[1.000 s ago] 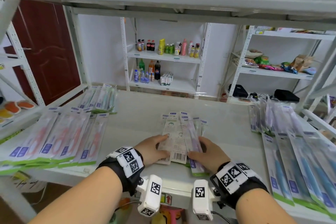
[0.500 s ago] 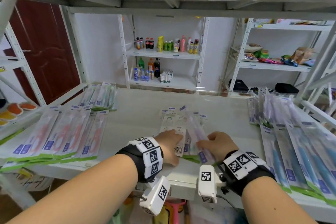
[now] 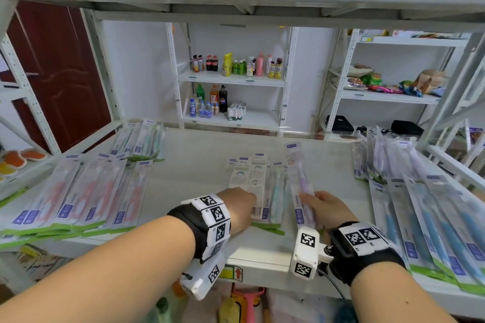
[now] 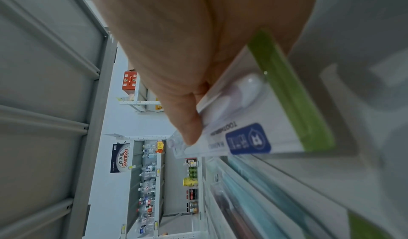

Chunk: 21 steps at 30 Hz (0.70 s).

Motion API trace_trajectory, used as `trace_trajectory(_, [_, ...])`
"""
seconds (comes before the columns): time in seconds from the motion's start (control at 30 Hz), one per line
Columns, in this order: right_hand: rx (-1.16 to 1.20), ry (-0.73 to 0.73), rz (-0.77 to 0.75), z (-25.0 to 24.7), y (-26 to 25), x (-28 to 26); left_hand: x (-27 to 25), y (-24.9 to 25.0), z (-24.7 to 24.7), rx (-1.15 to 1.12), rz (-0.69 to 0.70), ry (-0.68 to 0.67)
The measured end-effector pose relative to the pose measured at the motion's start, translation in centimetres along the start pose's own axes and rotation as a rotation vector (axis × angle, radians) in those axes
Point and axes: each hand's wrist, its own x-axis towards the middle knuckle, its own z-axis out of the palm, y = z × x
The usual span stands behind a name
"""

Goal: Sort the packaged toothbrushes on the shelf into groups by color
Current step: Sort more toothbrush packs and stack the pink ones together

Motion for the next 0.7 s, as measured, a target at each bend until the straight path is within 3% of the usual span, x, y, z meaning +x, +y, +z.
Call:
trace_trajectory(0.17, [0.059, 0.004, 0.021, 0.1, 0.1, -0.1, -0.4, 0.0, -0.4, -0.02, 0.013, 0.048])
trace_trajectory(0.3, [0.06, 0.013, 0.019, 0.2, 0.0, -0.2, -0.2, 0.7, -0.7, 0.022, -0.039, -0.093])
trace_trajectory(0.47, [0.054, -0.001, 0.017, 0.2, 0.0, -0.1, 0.7, 1.2, -1.5, 0.126, -0.151, -0.155])
trace_trajectory(0.57, [0.044, -0.006, 0.013, 0.1, 0.1, 0.0, 0.6, -0.1, -2.6, 0.037, -0.192, -0.068])
trace_trajectory(0.7, [0.068, -0.024, 0.041, 0.0, 0.2, 0.3, -0.8, -4.5, -4.4, -0.194, -0.364, 0.123])
